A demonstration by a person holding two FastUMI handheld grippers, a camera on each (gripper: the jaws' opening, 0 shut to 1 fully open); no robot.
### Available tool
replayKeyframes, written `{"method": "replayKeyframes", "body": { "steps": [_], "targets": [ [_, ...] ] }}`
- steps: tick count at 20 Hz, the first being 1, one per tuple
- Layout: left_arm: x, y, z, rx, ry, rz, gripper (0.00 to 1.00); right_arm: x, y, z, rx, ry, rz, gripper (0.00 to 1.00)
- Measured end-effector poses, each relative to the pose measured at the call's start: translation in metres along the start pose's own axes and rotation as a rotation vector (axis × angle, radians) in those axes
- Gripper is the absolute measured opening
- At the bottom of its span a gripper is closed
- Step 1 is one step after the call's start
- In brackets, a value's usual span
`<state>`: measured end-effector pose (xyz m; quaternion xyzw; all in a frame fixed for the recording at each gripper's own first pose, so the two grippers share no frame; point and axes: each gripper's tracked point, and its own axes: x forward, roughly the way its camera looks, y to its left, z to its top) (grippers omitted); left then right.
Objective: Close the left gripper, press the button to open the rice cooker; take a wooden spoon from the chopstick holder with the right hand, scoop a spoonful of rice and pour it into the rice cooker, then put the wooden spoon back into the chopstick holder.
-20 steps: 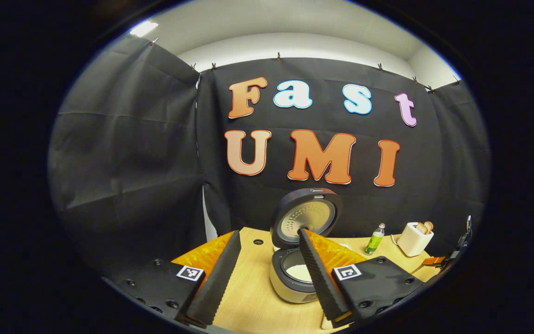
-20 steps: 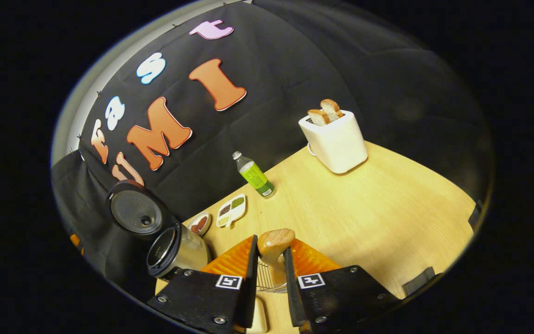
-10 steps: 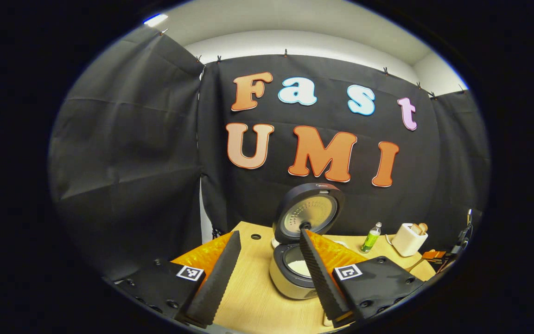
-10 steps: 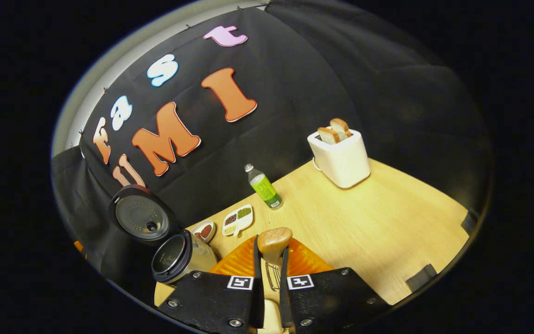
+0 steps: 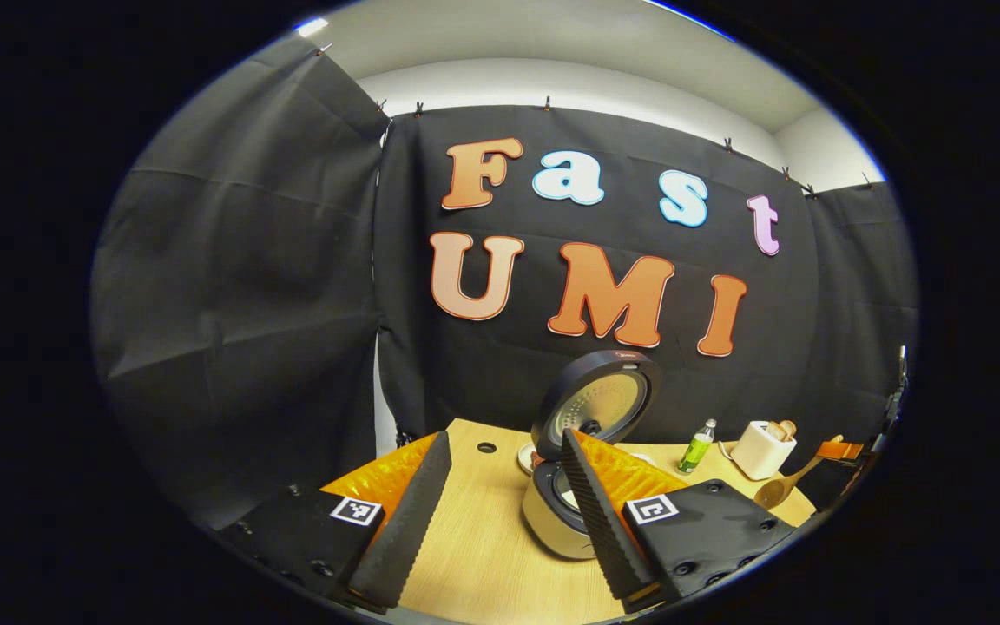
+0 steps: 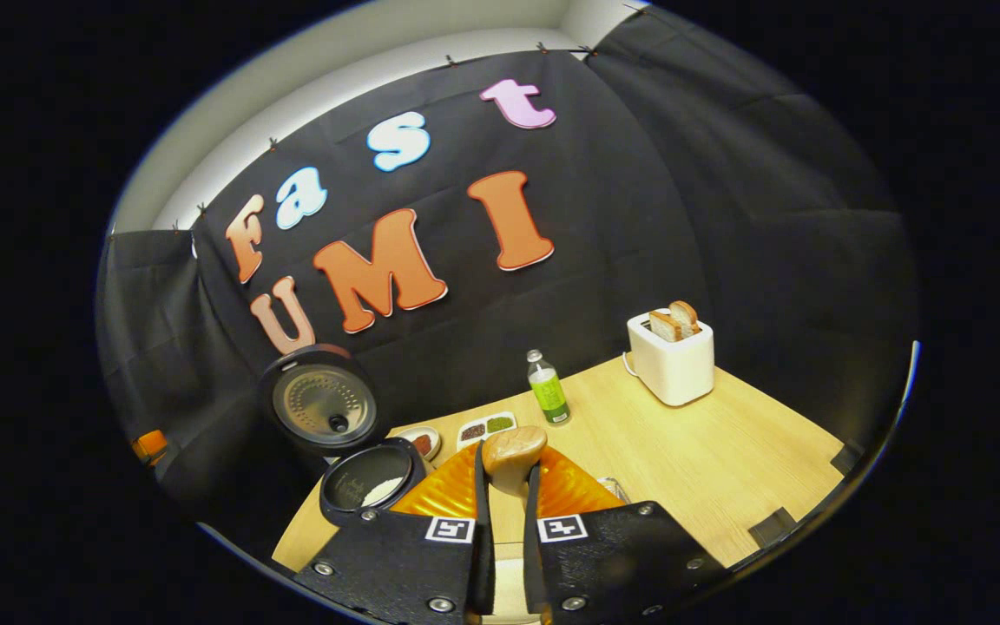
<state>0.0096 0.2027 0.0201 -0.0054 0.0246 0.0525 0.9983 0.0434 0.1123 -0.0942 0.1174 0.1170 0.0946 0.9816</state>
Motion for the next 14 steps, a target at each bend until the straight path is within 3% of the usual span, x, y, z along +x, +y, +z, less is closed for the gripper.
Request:
{"method": "replayKeyframes", "body": {
  "steps": [8,14],
  "targets": [
    [-0.005,0.035,-0.008,0.023,0.021,-0.008,0.84,-0.006,0.057,-0.082,-0.141,0.109,0.028,0.12],
    [-0.013,0.051,-0.018,0.039,0.043,0.001,0.84,0.004,0.044,-0.132,-0.255,0.172,-0.061,0.12]
  ]
}}
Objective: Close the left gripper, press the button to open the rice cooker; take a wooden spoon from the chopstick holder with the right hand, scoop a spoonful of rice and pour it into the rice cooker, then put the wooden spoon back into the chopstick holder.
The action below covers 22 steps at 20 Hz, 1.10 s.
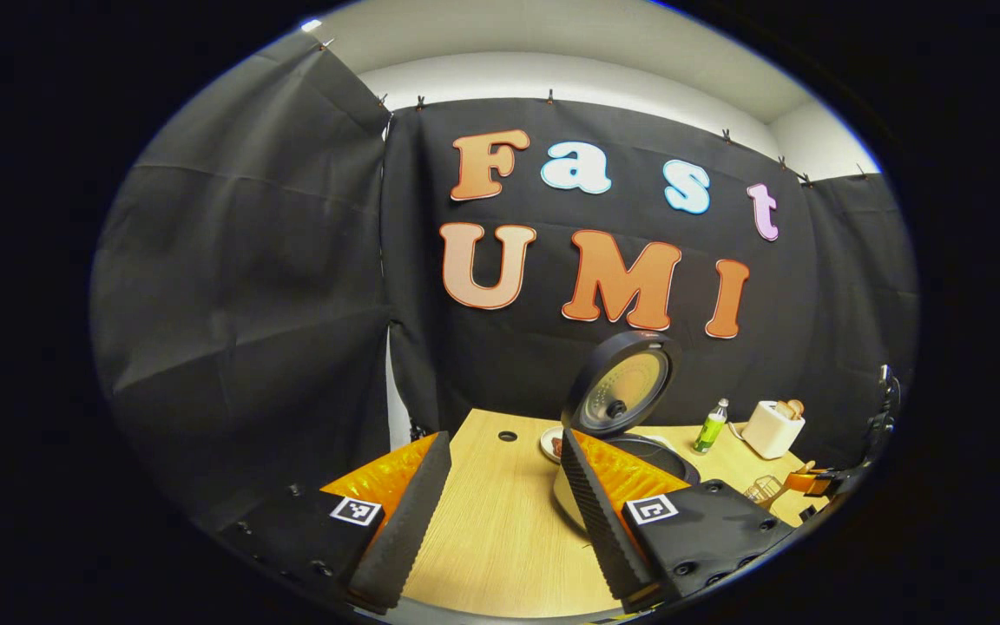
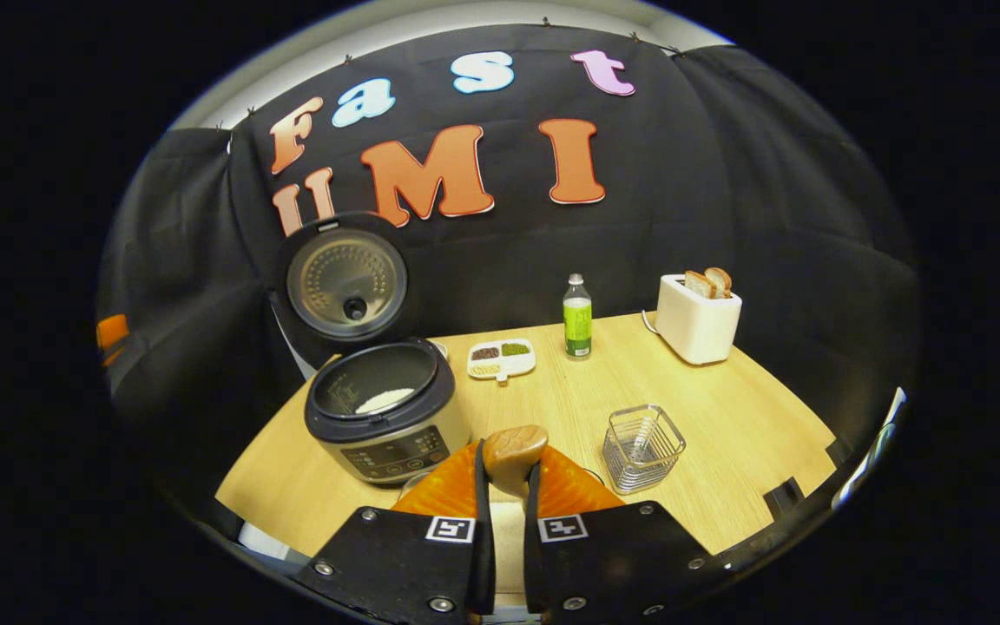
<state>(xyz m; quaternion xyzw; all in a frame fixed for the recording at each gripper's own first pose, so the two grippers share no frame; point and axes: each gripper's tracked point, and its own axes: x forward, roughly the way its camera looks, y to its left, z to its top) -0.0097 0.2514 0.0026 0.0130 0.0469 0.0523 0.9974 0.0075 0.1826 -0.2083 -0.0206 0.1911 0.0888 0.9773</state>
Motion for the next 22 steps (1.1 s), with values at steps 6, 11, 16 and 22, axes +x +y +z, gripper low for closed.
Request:
{"method": "replayKeyframes", "body": {
  "steps": [6,11,16,22],
  "targets": [
    [0.000,0.010,-0.001,-0.007,0.004,0.001,0.84,0.010,0.017,-0.029,-0.035,0.040,-0.008,0.13],
    [-0.003,0.019,0.003,0.004,-0.001,0.013,0.84,0.010,0.048,-0.041,0.132,0.094,0.053,0.12],
    [-0.004,0.026,0.002,0.008,-0.008,0.021,0.84,0.012,0.060,-0.041,0.297,0.116,0.115,0.12],
    [0.003,0.022,-0.005,-0.006,0.009,0.011,0.87,0.014,0.045,-0.048,0.616,0.150,0.189,0.12]
  ]
}}
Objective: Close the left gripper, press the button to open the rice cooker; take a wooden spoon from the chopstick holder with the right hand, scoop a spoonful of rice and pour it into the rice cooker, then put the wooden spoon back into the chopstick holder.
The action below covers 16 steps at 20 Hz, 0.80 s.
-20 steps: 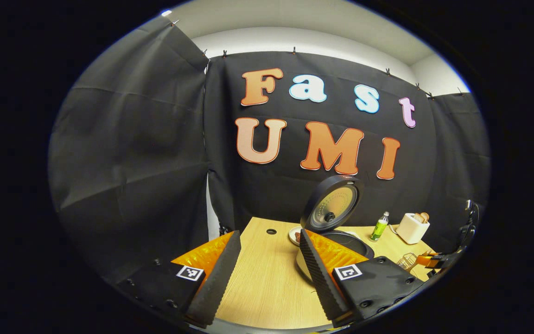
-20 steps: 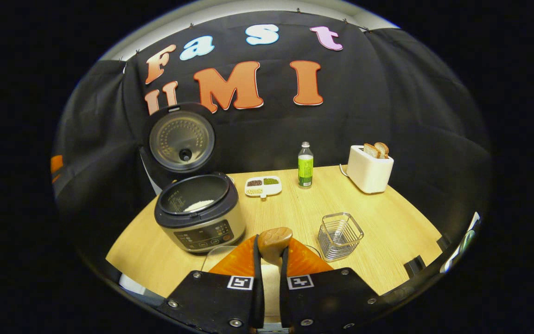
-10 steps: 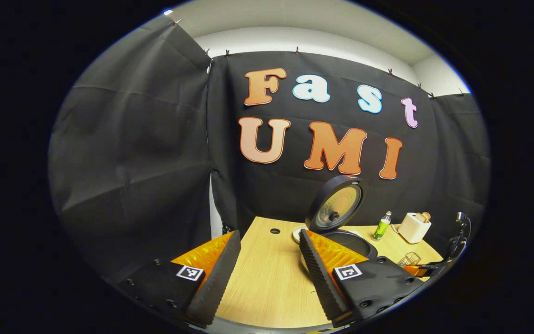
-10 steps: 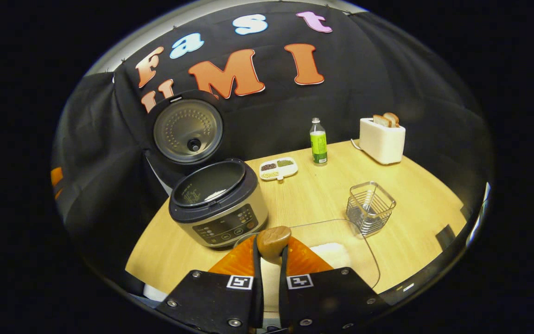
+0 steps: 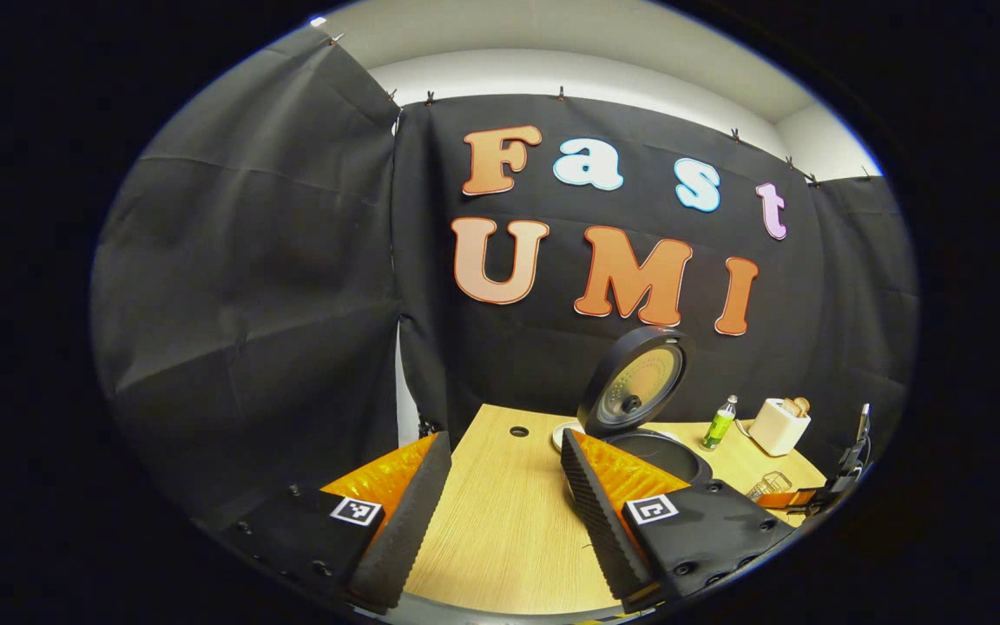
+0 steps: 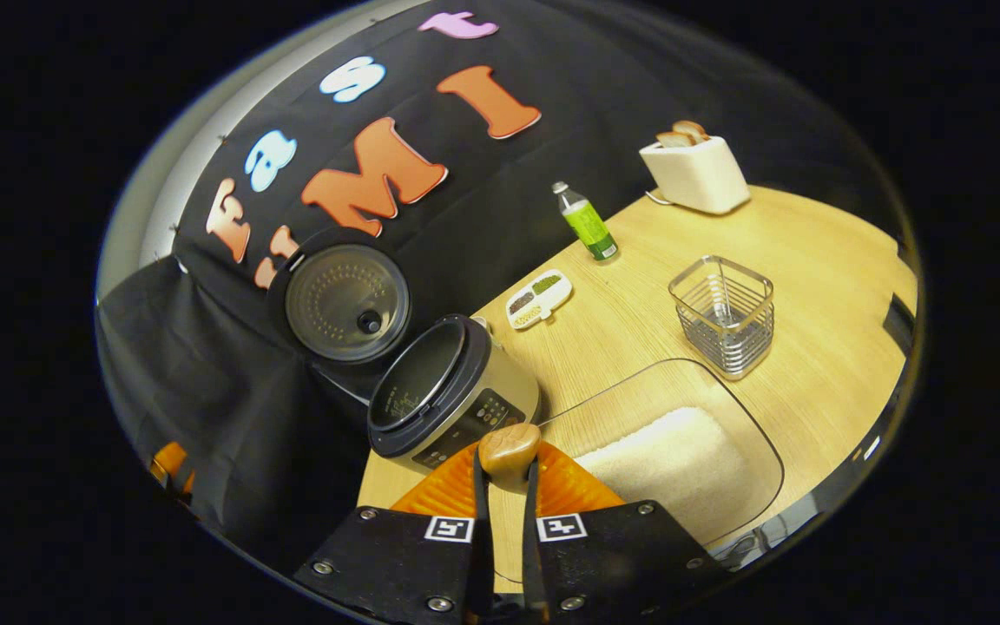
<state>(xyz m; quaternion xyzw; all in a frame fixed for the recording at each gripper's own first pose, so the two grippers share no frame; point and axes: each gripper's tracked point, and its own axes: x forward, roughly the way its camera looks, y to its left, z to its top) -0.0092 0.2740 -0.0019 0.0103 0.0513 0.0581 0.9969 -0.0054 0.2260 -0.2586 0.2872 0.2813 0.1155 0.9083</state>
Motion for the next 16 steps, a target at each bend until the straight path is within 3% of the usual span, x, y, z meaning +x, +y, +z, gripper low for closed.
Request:
{"method": "replayKeyframes", "body": {
  "steps": [8,16],
  "targets": [
    [0.006,-0.021,0.001,-0.003,-0.001,-0.033,0.87,-0.016,-0.046,0.030,0.464,-0.022,0.063,0.12],
    [0.012,-0.049,0.005,0.006,-0.019,-0.058,0.84,-0.037,-0.062,0.046,0.551,-0.029,0.074,0.12]
  ]
}}
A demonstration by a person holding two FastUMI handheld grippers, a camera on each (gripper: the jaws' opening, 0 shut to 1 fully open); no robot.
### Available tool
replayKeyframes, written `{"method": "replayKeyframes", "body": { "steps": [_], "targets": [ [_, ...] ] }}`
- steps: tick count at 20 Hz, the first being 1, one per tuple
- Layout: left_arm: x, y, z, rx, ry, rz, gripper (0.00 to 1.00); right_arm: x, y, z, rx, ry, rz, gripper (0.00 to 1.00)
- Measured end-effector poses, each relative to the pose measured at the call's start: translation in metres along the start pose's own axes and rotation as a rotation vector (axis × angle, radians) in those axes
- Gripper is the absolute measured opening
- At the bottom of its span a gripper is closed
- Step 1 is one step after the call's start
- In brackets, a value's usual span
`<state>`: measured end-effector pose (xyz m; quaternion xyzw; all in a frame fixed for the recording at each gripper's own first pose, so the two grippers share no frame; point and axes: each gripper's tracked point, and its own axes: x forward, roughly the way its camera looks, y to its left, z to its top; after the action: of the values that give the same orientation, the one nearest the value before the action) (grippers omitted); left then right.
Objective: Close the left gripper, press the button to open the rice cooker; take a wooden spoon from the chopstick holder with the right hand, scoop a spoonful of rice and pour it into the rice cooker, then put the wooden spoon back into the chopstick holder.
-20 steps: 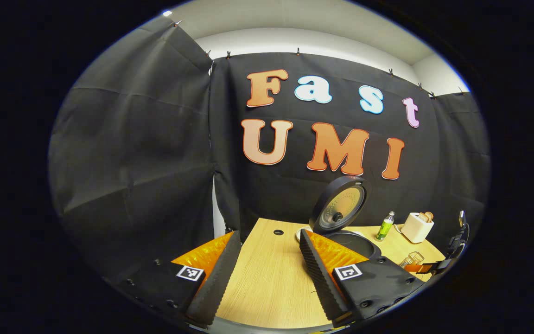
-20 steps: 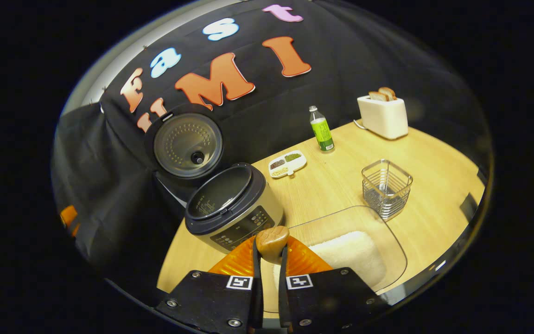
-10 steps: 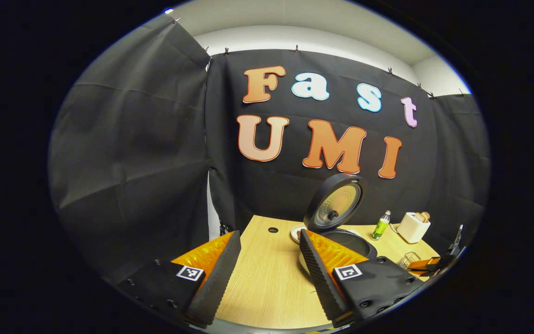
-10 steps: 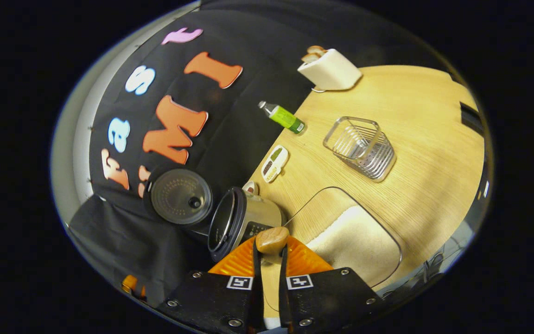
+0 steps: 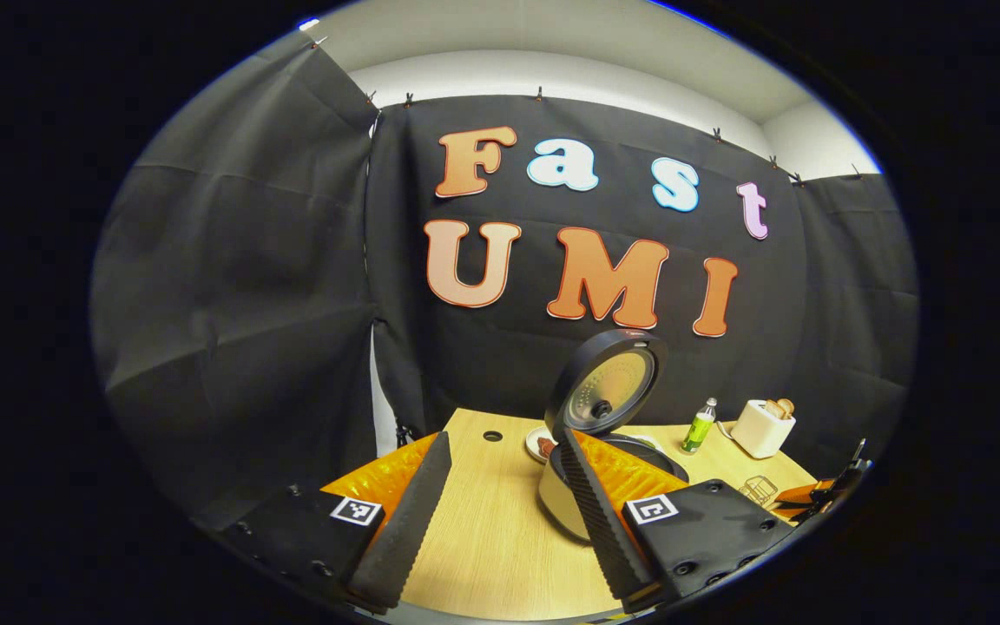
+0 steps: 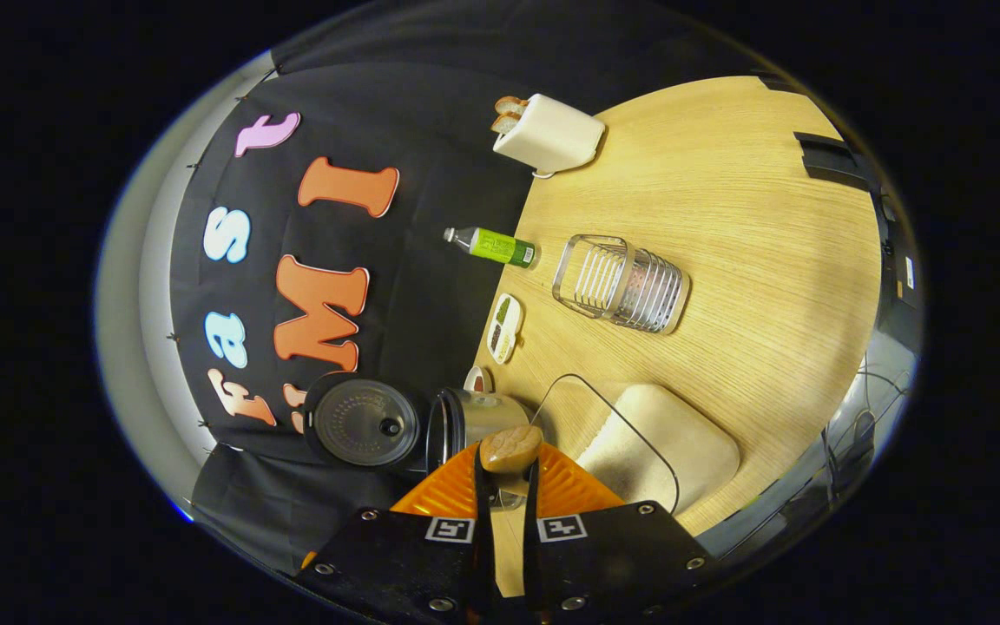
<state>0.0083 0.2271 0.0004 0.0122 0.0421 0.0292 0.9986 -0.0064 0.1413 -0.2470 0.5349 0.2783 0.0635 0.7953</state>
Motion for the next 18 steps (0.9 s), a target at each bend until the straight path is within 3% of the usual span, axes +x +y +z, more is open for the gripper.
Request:
{"method": "replayKeyframes", "body": {
  "steps": [6,10,18],
  "targets": [
    [0.004,-0.003,0.005,-0.016,-0.024,0.014,0.86,-0.006,0.017,0.013,0.048,0.015,0.019,0.12],
    [0.007,0.002,0.008,-0.009,-0.043,0.038,1.00,-0.012,0.039,0.020,0.072,0.028,0.053,0.12],
    [0.018,0.004,0.011,0.016,-0.062,0.051,0.98,-0.013,0.100,0.035,0.100,0.043,0.124,0.12]
  ]
}}
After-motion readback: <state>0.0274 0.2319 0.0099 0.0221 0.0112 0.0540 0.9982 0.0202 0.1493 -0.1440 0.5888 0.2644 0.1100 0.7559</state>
